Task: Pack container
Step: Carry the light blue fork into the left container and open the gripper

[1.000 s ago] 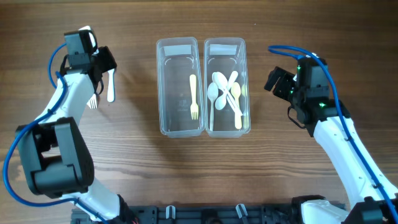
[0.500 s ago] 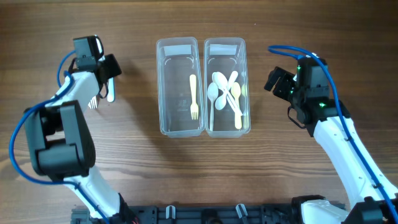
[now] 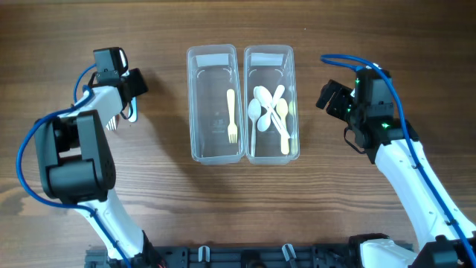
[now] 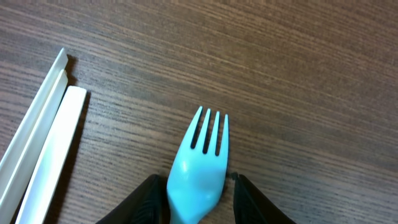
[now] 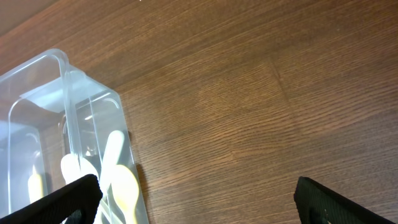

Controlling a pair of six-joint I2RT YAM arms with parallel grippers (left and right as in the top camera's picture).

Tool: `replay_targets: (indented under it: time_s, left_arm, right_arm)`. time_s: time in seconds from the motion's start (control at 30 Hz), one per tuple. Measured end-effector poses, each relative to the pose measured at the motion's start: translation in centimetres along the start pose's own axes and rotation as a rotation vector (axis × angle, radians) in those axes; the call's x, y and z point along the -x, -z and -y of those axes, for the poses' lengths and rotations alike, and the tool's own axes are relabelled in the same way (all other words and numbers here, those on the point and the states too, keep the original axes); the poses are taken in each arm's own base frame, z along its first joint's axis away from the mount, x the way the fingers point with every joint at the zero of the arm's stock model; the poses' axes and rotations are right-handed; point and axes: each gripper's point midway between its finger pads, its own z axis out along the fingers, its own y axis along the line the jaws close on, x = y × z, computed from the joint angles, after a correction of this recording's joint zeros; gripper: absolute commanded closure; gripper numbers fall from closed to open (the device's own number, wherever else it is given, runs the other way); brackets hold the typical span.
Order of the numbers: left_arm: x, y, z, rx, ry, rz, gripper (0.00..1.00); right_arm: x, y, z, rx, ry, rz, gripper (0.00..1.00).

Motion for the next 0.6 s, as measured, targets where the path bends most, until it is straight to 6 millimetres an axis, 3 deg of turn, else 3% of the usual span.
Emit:
replay_targets:
  time_s: [0.13,0.3,0.6]
  left_arm:
    - [0.17,-0.29,-0.03,0.002,-0.002,0.007,0.83]
    - [0.58,-0.31,0.19,-0.008,-0.007,0.019,0.96]
    - [0.44,-0.5,0.12,-0.004,-0.007,0.015,0.96]
  right_arm:
    - [0.0,0.0,0.0,0.0,0.0,0.0,0.0]
    - [0.0,0.0,0.0,0.0,0.0,0.0,0.0]
    - [0.0,0.0,0.0,0.0,0.0,0.0,0.0]
